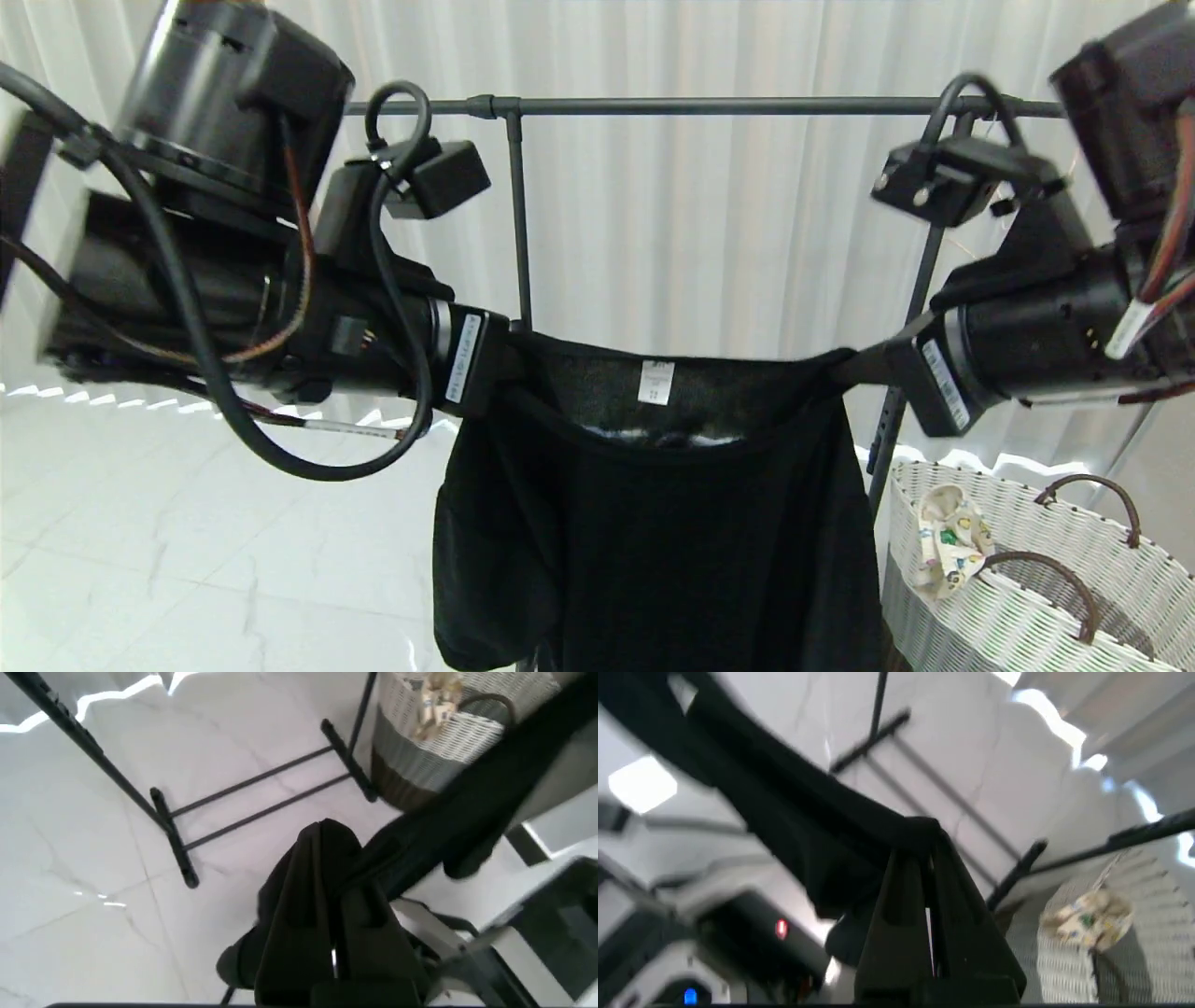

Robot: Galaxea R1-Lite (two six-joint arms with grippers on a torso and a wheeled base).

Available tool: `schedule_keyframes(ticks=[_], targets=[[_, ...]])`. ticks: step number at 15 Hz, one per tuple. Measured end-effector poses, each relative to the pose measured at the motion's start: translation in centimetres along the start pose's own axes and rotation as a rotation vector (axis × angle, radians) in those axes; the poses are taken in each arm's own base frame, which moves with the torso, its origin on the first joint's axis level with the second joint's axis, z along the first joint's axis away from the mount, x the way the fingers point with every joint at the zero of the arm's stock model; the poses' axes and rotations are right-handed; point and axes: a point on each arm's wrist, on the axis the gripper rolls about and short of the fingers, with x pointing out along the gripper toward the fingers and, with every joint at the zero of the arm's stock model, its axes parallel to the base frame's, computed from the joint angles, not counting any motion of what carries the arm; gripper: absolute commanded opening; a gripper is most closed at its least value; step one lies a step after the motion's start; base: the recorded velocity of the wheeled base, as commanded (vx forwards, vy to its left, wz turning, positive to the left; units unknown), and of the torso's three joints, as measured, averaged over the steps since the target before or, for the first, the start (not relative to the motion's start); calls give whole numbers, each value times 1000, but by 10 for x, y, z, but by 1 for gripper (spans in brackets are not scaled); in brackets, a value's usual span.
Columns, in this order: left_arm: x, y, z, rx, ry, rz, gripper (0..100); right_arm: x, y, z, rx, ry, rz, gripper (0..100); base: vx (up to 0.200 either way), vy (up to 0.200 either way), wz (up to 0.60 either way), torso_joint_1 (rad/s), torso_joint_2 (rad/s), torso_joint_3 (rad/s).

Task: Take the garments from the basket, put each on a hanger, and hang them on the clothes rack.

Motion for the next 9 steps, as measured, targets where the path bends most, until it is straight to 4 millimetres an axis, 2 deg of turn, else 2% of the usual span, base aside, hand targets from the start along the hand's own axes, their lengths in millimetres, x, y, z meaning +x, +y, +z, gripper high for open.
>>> schedule_keyframes(ticks=[2,4,6,9], targets=[[-14,-12,12,29,-50,-36,0,-20,-7,21,14,-67,-15,0,0,0,0,0,0,0],[-22,-22,14,101,-78,-27,0,-31,-10,31,-4,-92,-25,0,0,0,0,0,0,0],[-27,-29,13,167,-94,-4,0,-37,-12,33,-6,-107,-27,0,0,0,0,0,0,0],[-31,-34,20,209,-160,-21,0,-55,-12,23,-12,-63,5,0,0,0,0,0,0,0]])
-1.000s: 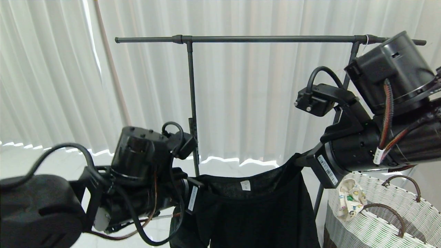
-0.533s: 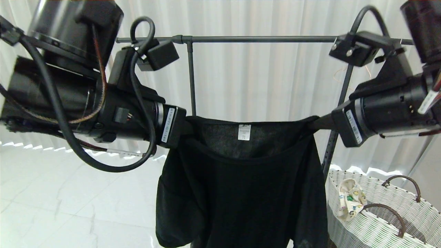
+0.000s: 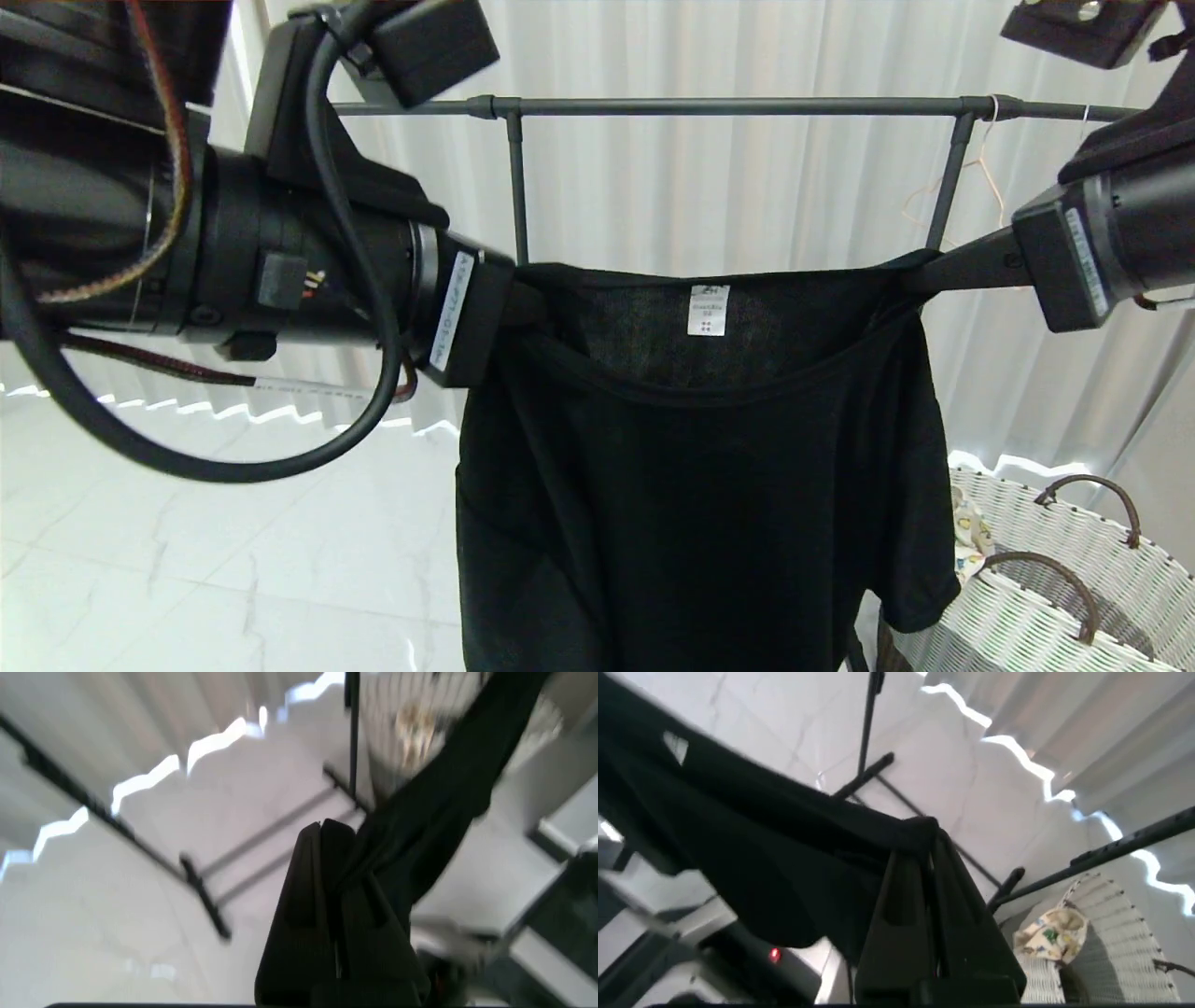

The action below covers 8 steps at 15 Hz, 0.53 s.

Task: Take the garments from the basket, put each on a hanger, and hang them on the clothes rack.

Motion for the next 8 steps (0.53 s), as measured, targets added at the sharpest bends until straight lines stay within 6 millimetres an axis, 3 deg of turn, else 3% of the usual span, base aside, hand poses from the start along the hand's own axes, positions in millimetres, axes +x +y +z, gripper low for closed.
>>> schedule_keyframes(ticks=[2,5,8], targets=[[3,1,16,10,-125,-16,0,-21,5,-9,-15,28,76,0,0,0,0,0,0,0],[19,2,23,12,-155,-21,0,-56,18,-28,-64,97,221,0,0,0,0,0,0,0],[27,-2,23,22,-142,-33,0,-68,24,-31,-84,78,272,0,0,0,0,0,0,0]])
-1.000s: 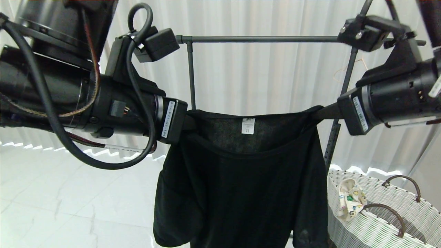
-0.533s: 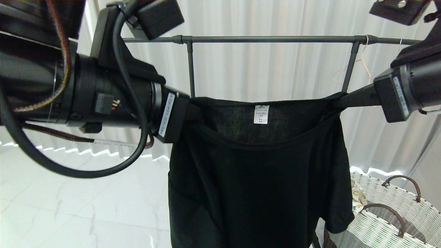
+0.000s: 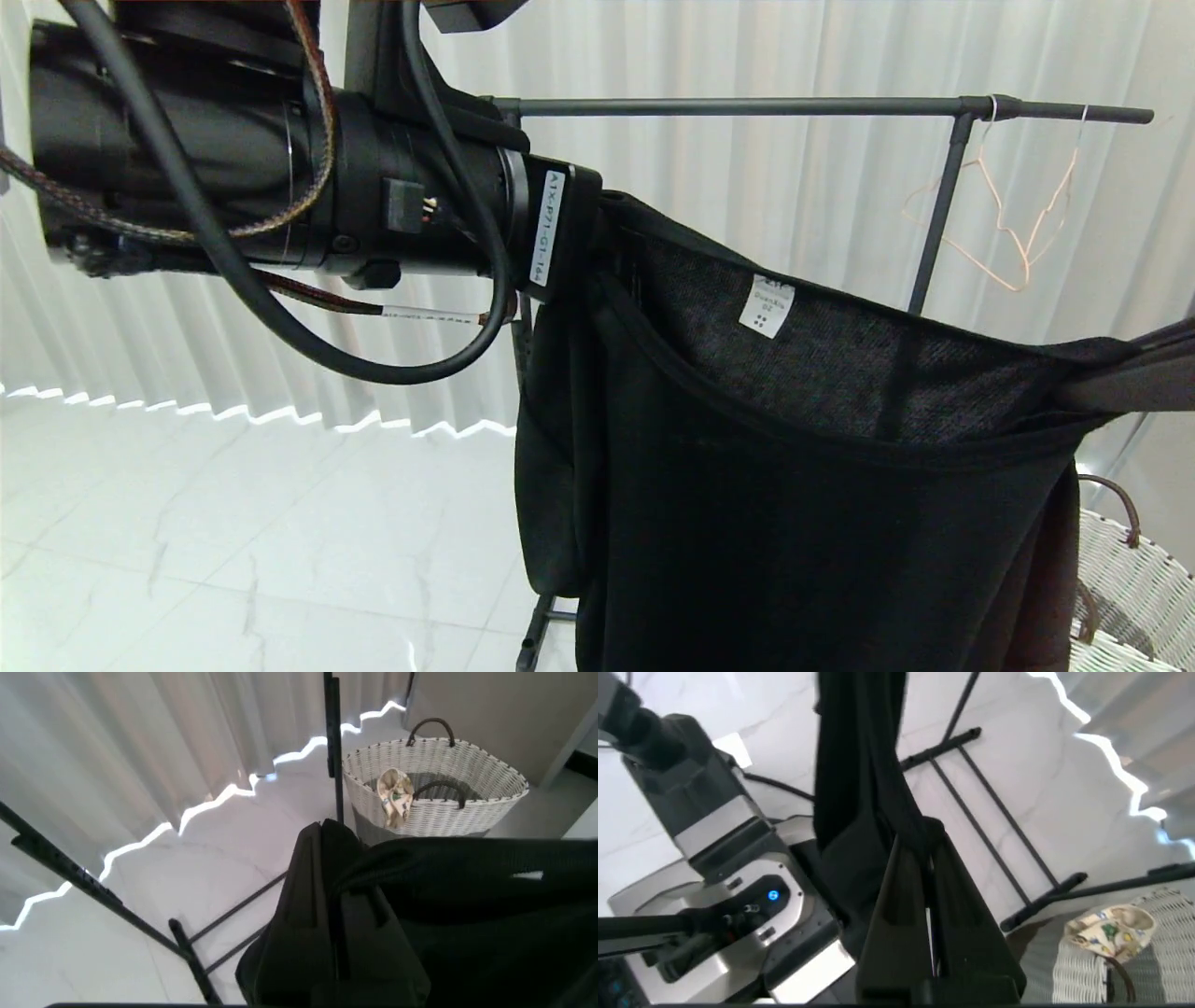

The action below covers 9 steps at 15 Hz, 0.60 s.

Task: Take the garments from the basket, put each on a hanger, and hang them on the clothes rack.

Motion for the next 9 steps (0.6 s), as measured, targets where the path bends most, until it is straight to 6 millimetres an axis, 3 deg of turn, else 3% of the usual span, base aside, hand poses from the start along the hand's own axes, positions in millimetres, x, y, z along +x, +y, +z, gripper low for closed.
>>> schedule_keyframes(ticks=[5,9], targets=[[0,1,-1,8,19,9,0,5,3,3,22,-9,12,0,0,0,0,0,0,0],[-20,-6,-22,-45,229,-58,0,28,-17,29,71,-152,-65,0,0,0,0,0,0,0]])
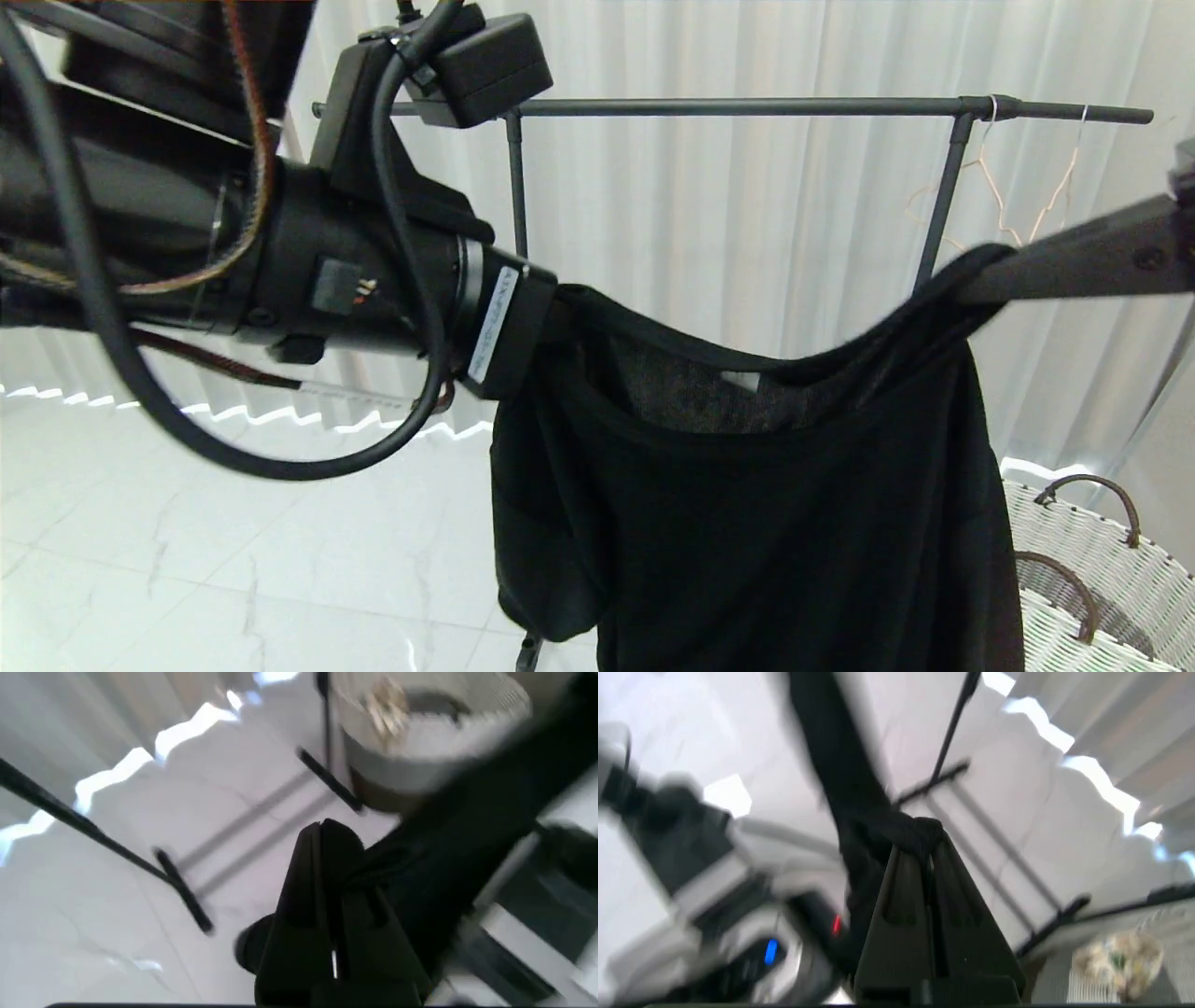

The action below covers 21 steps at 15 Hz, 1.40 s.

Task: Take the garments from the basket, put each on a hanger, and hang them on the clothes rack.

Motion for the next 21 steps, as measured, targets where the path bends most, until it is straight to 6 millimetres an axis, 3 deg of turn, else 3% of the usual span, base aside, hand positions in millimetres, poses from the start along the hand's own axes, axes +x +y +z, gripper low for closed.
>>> schedule_keyframes(ticks=[3,6,10,12,15,18,21], targets=[[-23,-14,-11,-31,58,-90,0,35,-15,28,6,-190,-13,0,0,0,0,0,0,0],[-32,-25,-13,-52,52,-126,0,64,-21,38,7,-194,-6,0,0,0,0,0,0,0],[-34,-35,-14,-99,55,-150,0,82,-23,40,8,-171,-9,0,0,0,0,0,0,0],[-35,-35,-14,-82,50,-108,0,80,-24,37,12,-149,-18,0,0,0,0,0,0,0],[-29,-18,-11,3,50,66,0,57,-27,27,30,-74,-104,0,0,0,0,0,0,0],[-26,-3,10,6,-7,159,0,25,-22,14,31,-33,-131,0,0,0,0,0,0,0],[-18,2,26,1,-45,176,0,9,-8,1,6,-18,-76,0,0,0,0,0,0,0]])
